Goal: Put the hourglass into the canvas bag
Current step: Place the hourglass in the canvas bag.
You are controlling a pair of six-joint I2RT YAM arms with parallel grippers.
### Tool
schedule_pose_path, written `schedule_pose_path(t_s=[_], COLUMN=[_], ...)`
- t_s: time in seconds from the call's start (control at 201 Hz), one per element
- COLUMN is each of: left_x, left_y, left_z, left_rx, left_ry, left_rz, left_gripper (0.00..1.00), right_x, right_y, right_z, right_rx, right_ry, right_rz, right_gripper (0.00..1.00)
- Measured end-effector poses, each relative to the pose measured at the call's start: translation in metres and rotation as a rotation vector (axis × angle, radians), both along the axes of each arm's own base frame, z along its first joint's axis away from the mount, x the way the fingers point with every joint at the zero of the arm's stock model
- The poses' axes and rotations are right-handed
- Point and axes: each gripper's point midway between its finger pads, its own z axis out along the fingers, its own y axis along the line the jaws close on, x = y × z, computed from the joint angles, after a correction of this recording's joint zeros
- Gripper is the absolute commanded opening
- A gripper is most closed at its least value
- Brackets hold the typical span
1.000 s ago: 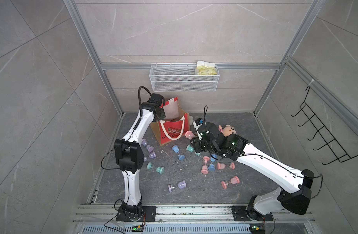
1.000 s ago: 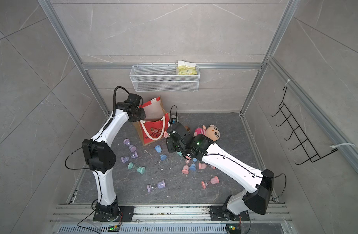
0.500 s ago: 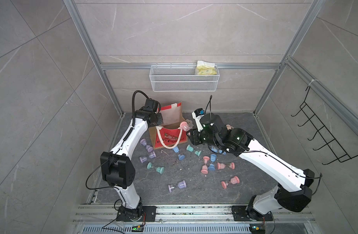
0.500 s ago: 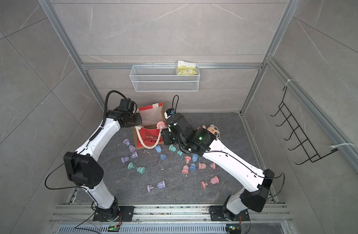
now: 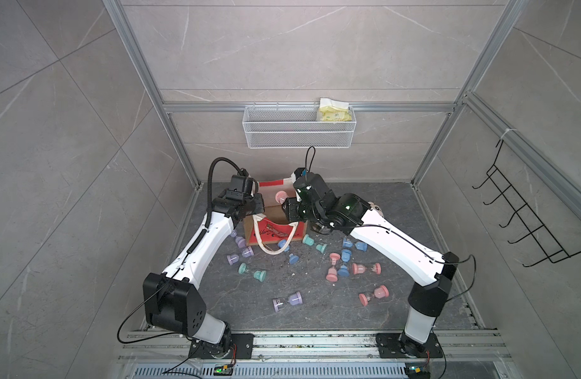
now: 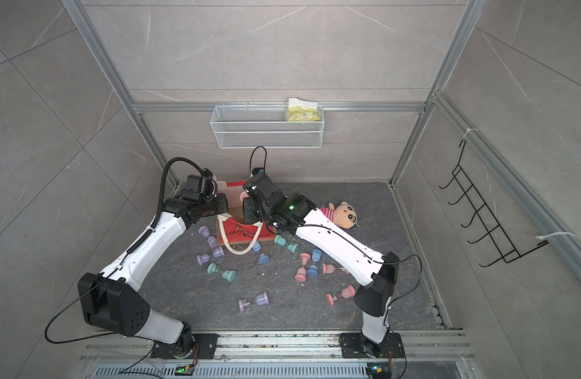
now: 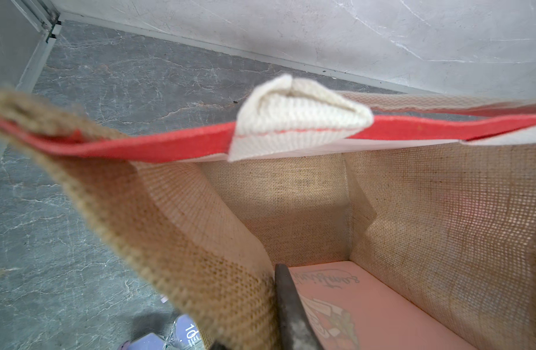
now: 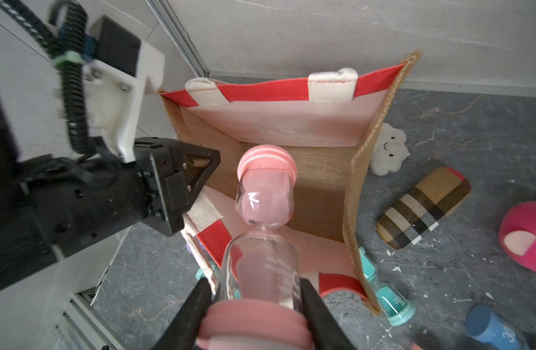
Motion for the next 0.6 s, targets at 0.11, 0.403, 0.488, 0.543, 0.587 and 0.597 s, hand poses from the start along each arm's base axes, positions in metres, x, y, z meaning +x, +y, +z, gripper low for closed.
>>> schedule_pose_path(t_s=[0.11,0.403,0.488,0.543,0.587,0.597], left_x=[-0.004,-0.015,-0.019,-0.022,-0.023,-0.024], left_y=[-0.003,-0.007,-0.009,-0.009,-0.009,-0.01], left_z=[0.0,0.0,-0.002,-0.004,-0.004,-0.004], left_rx=[-0.025,-0.069,-0.078,-0.081,-0.084,-0.086], left_ry=[-0.011,-0.018,-0.014,-0.011,-0.011,-0.011], left_rz=[-0.007,-0.025,-0.035,-0.039,-0.042,-0.044], left_gripper=[0.0,0.0,0.0,0.0,0.0,0.0], right_x=[0.011,0.041,0.049,0.056,0.061,0.062], right_y=[0.008,0.026,0.025,0.024,0.022,0.021], right_z=[-0.023,-0.073,-0.083,-0.089,-0.094,-0.094], right_rx=[-0.022,-0.051,-0.057,-0.059,-0.058,-0.059], right_ry=[0.037,0.123,0.145,0.157,0.167,0.168], right_rz=[-0.044,-0.173,-0.214,-0.24,-0.26,-0.262], right_gripper=[0.0,0.0,0.0,0.0,0.0,0.0])
